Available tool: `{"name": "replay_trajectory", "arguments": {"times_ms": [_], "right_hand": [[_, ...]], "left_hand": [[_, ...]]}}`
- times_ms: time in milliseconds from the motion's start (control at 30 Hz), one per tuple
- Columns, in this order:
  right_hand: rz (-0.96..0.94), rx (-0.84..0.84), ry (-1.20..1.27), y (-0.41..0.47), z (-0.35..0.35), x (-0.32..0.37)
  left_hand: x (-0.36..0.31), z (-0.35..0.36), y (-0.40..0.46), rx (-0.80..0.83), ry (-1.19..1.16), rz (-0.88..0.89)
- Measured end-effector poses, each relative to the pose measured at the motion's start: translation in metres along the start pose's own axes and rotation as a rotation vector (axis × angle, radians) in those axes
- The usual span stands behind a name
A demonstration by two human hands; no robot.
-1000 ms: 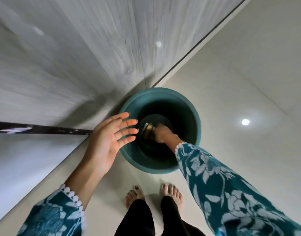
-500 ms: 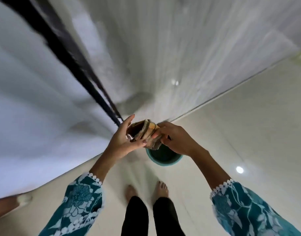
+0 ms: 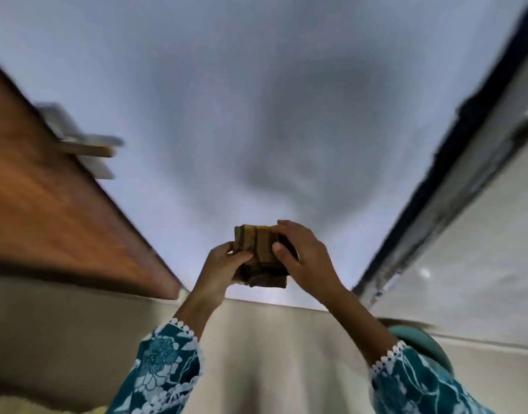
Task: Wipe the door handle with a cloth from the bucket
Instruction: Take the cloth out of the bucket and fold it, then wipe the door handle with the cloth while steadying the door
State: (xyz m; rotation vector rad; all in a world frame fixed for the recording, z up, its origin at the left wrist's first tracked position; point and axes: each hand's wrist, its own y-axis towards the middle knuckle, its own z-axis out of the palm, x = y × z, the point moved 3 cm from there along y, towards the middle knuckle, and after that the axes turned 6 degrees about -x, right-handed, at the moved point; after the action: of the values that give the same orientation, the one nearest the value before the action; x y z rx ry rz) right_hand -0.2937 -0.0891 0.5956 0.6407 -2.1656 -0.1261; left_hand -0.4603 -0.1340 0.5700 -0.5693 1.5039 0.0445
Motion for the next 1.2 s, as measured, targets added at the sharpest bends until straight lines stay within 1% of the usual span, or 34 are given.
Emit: {"name": "replay_trajectory", "arguments": {"times_ms": [100, 167, 233, 333, 400, 533, 633, 700, 767, 833, 867, 1000, 1067, 1133, 1200], "right_hand": [[-0.234, 0.089, -0.099, 0.023, 0.07, 0.078], [-0.325, 0.084, -0.141, 0.034, 0.111, 0.124], [-0.321, 0.052, -0.144, 0.044, 0.141, 0.158], [-0.304, 0.018, -0.089, 0.059, 0.17, 0.189], [-0.304, 0.025, -0.085, 0.072, 0.186, 0.203], [-0.309, 0.008, -0.054, 0.099, 0.207, 0.214], [-0.429, 0.012, -0.143, 0.115, 0.22, 0.225], [-0.521, 0.06, -0.207, 0.125, 0.228, 0.233], [-0.488, 0.118, -0.118, 0.141, 0.227, 0.236], [-0.359, 0.091, 0.011, 0.16, 0.219, 0.232], [-0.325, 0.064, 0.045, 0.167, 0.217, 0.23], [-0.316, 0.09, 0.062, 0.169, 0.23, 0.232], [-0.28, 0.029, 0.078, 0.168, 0.24, 0.23], [-0.258, -0.053, 0.06, 0.168, 0.245, 0.227], [-0.238, -0.099, 0.01, 0.172, 0.246, 0.223]], "left_hand": [[-0.015, -0.083, -0.003, -0.032, -0.165, 0.024], [-0.026, -0.127, -0.004, -0.027, -0.296, 0.047], [-0.039, -0.163, -0.006, -0.01, -0.393, 0.065], [-0.053, -0.201, -0.007, 0.004, -0.499, 0.081], [-0.06, -0.222, -0.004, 0.026, -0.555, 0.07], [-0.068, -0.255, 0.009, 0.072, -0.574, 0.058], [-0.078, -0.274, 0.025, 0.057, -0.545, 0.086], [-0.087, -0.283, 0.036, 0.011, -0.486, 0.119], [-0.094, -0.291, 0.045, -0.034, -0.414, 0.14], [-0.098, -0.298, 0.054, -0.045, -0.381, 0.142], [-0.099, -0.301, 0.059, -0.043, -0.38, 0.146], [-0.099, -0.301, 0.078, -0.036, -0.416, 0.157], [-0.092, -0.299, 0.087, 0.011, -0.45, 0.106], [-0.087, -0.303, 0.096, 0.097, -0.479, 0.062], [-0.09, -0.311, 0.104, 0.213, -0.41, 0.06]]}}
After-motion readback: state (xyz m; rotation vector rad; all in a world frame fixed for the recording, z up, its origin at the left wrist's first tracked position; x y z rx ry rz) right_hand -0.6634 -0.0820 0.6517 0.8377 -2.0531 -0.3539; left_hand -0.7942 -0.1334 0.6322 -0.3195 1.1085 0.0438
